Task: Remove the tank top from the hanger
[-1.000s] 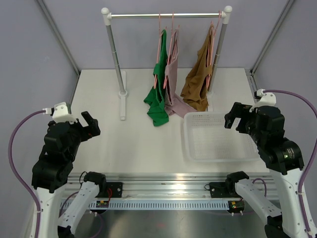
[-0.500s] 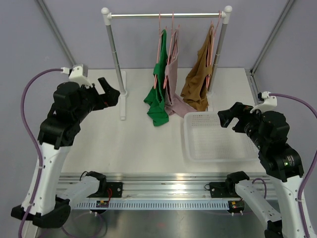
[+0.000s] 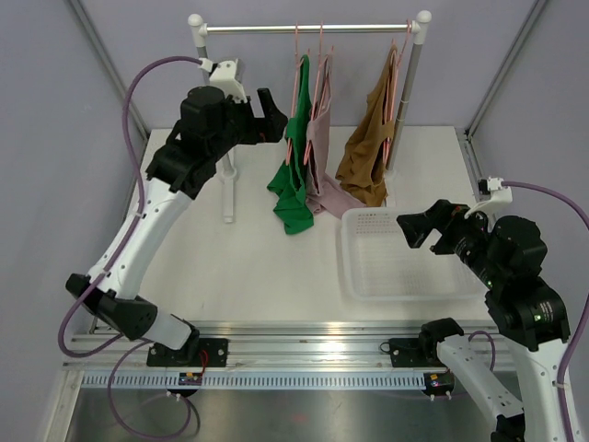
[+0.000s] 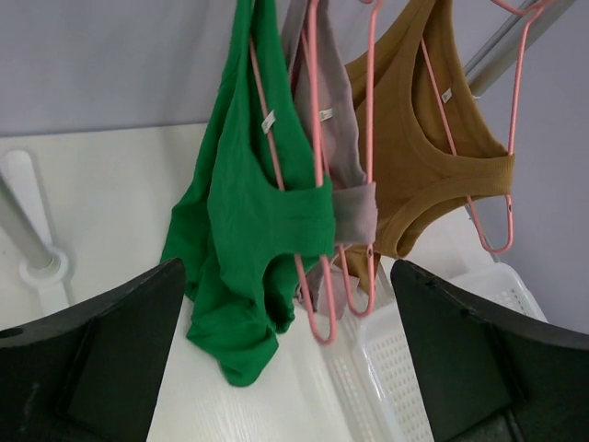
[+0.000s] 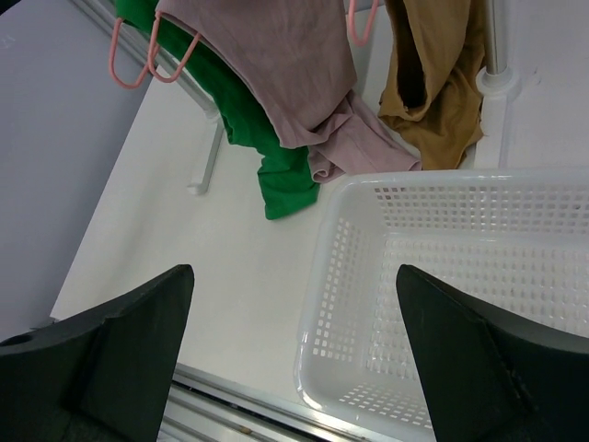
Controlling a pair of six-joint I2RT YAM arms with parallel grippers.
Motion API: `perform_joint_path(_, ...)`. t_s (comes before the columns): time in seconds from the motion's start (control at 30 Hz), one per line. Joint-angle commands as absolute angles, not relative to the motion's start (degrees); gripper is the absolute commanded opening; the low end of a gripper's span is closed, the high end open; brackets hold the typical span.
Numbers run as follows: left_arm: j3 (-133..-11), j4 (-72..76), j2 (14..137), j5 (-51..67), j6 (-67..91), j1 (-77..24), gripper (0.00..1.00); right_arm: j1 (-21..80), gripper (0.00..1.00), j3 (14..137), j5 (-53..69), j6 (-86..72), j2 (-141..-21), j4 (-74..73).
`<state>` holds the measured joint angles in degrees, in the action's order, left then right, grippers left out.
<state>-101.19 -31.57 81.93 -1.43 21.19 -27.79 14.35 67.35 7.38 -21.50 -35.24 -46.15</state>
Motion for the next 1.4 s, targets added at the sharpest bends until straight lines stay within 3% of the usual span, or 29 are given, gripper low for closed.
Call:
perform_joint_path(0.0, -107.3, -21.9, 87.3, -6.1, 15.9, -30.8, 0.94, 14.5, 0.99, 67.3, 10.5, -22.3, -34.4, -45.2)
perform_joint_path(0.17, -115.4, -23.4, 97.4, -8.8, 13.5, -31.6, 0.84, 14.5, 0.98, 67.2, 12.8, -22.7, -33.2, -45.7)
perform_joint_path(0.23, -118.2, -24.6, 100.3, -10.3, 13.0, -31.6, 0.73, 14.5, 0.98, 67.1, 13.2, -22.8, -33.0, -46.0)
perform_joint_path(0.43, -125.3, -26.7, 108.0, -14.8, 10.5, -31.6, 0.54, 14.6, 0.97, 67.0, 14.8, -22.1, -32.7, -46.6)
perform_joint_path(0.57, -128.1, -27.6, 110.8, -13.8, 9.1, -31.6, 0.33, 14.5, 0.97, 66.4, 14.9, -21.7, -32.7, -46.5)
perform_joint_path(0.7, -130.1, -27.6, 112.3, -13.3, 7.7, -31.9, 0.29, 14.5, 0.97, 65.9, 14.9, -21.4, -33.1, -46.0)
perform_joint_path(0.8, -132.1, -28.7, 113.5, -14.1, 8.0, -31.9, 0.00, 14.5, 0.97, 65.7, 15.1, -21.4, -33.6, -45.4)
perform_joint_path(1.2, -134.4, -28.5, 106.1, -20.4, 7.2, -32.0, 0.00, 14.5, 0.96, 66.7, 16.7, -20.4, -35.6, -44.8)
perform_joint_path(1.37, -129.9, -27.3, 100.0, -20.4, 6.6, -32.0, 0.00, 14.5, 0.97, 66.9, 17.2, -20.4, -36.3, -43.8)
